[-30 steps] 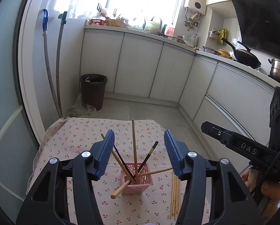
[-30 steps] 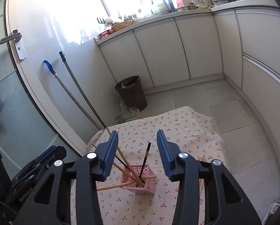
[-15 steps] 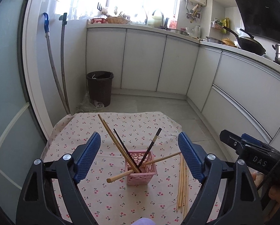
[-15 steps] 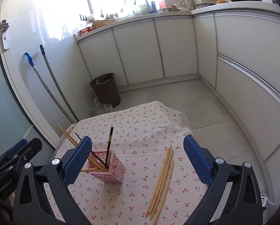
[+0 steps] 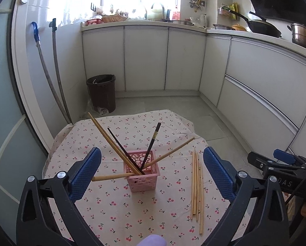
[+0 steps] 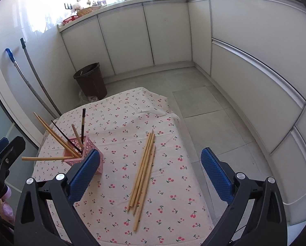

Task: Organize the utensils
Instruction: 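Withdraw both open tools from the basket toward the chopstick row, then lower the left tool onto the row and grasp a wooden chopstick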

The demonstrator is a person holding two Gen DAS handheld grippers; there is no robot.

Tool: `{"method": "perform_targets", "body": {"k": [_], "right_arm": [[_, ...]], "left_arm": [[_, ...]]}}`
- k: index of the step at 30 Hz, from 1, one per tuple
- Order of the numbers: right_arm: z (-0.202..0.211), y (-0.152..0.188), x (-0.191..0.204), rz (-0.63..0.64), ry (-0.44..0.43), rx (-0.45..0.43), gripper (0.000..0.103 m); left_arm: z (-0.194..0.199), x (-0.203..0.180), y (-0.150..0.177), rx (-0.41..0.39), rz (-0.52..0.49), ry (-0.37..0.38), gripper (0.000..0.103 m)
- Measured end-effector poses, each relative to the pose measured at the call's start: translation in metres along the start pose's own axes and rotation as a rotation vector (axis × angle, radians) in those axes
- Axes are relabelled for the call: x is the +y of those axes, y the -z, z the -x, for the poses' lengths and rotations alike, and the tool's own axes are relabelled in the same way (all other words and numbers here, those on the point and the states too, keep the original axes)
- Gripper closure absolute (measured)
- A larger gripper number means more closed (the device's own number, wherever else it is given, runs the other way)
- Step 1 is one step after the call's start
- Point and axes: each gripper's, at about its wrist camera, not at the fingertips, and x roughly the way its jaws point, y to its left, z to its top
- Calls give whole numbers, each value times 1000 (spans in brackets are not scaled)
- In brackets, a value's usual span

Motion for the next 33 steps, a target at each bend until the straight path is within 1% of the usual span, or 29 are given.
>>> {"method": "perform_targets", "body": {"k": [2, 5, 8, 10, 12, 14, 16, 19, 22, 25, 29, 31, 32, 33], "right_arm": [[2, 2, -13, -38, 3, 8, 7], [-4, 2, -37, -128, -14, 48, 7], [-15, 2, -69, -293, -91, 108, 7], [-20, 3, -89, -404, -144, 128, 7], [-23, 4, -104, -489, -180, 138, 7], [-25, 7, -116, -560, -203, 141, 7], [-28, 9, -126, -627, -231, 147, 7], [-31, 11, -136, -707, -290, 151, 7], [-32, 10, -139, -725, -314, 152, 7], [-38, 10, -137, -725, -360, 187, 7], [-44, 8, -140, -753, -421, 221, 7], [-43, 6, -147, -773, -441, 217, 7], [-42, 6, -150, -783, -445, 211, 7], [-42, 5, -152, -792, -446, 205, 7]], "left_arm": [[-6, -7, 6, 33, -19, 7, 7], [-23, -22, 20, 132, -61, 40, 7], [-46, -41, 49, 261, -117, 79, 7], [-62, -57, 71, 339, -166, 94, 7], [-78, -76, 94, 421, -227, 128, 7], [-91, -94, 110, 479, -281, 147, 7], [-102, -113, 119, 503, -337, 148, 7], [-123, -134, 112, 513, -369, 149, 7], [-153, -149, 93, 524, -360, 147, 8], [-191, -157, 64, 548, -347, 109, 12], [-251, -151, 23, 585, -254, 29, 15], [-273, -146, 13, 612, -218, -16, 26], [-286, -143, 11, 635, -213, -45, 42], [-297, -140, 12, 662, -211, -79, 51]]}}
